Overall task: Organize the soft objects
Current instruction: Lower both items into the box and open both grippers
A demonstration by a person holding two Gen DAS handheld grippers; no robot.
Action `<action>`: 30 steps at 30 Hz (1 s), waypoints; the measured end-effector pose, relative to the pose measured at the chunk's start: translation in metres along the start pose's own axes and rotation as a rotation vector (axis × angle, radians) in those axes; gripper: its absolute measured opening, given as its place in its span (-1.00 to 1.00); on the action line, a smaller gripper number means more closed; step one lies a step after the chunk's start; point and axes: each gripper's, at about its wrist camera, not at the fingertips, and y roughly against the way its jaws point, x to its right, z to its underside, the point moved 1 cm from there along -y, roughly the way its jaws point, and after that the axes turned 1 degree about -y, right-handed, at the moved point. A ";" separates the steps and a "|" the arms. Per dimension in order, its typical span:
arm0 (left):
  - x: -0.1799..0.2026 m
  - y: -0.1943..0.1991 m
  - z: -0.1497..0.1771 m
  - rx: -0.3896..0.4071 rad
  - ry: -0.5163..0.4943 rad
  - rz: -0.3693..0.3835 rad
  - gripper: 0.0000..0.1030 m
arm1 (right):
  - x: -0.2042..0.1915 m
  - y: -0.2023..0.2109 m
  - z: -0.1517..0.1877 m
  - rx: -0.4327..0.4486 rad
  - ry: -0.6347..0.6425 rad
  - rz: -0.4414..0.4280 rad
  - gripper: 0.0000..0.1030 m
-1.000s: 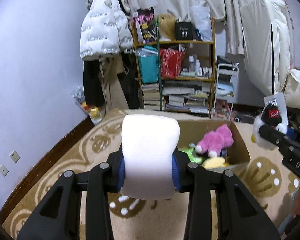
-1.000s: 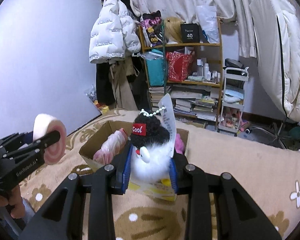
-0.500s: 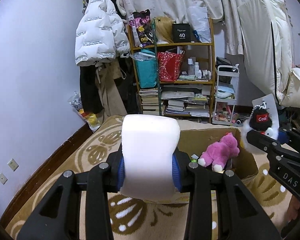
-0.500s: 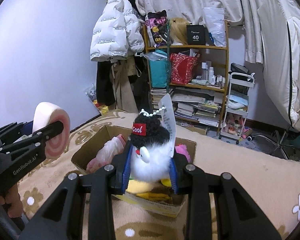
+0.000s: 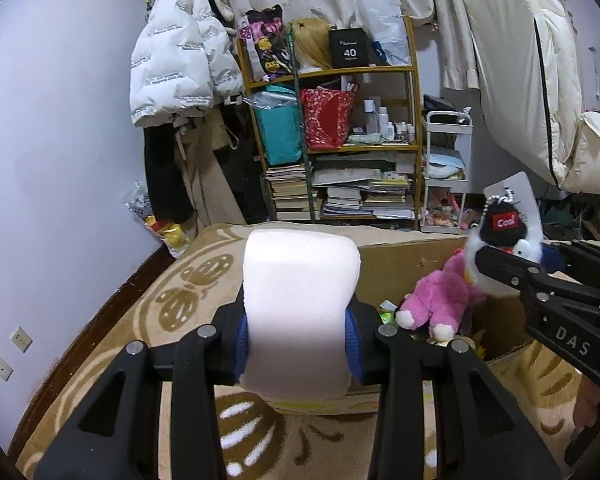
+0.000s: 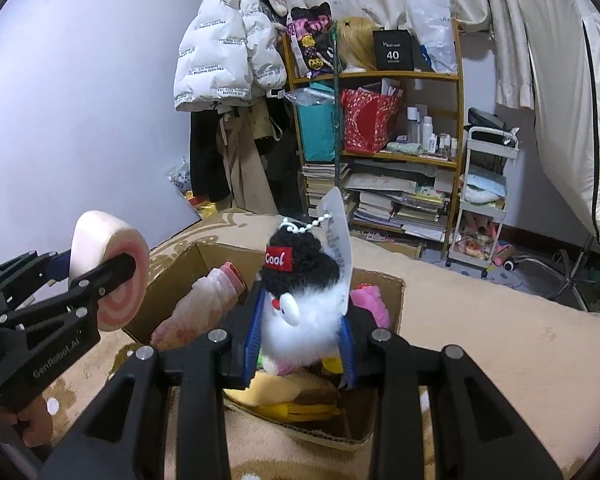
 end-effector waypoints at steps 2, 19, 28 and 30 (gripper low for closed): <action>0.002 -0.002 0.001 -0.001 0.001 0.016 -0.27 | 0.004 -0.004 0.000 -0.008 -0.014 -0.007 -0.33; 0.003 -0.028 0.015 -0.098 0.051 0.094 -0.14 | 0.021 -0.017 0.014 -0.061 -0.133 -0.149 -0.31; 0.004 -0.022 0.016 -0.065 0.050 0.115 0.10 | 0.013 -0.015 0.016 -0.053 -0.107 -0.160 -0.26; 0.004 -0.021 0.017 -0.067 0.046 0.112 0.25 | 0.015 -0.015 0.015 -0.051 -0.114 -0.163 -0.26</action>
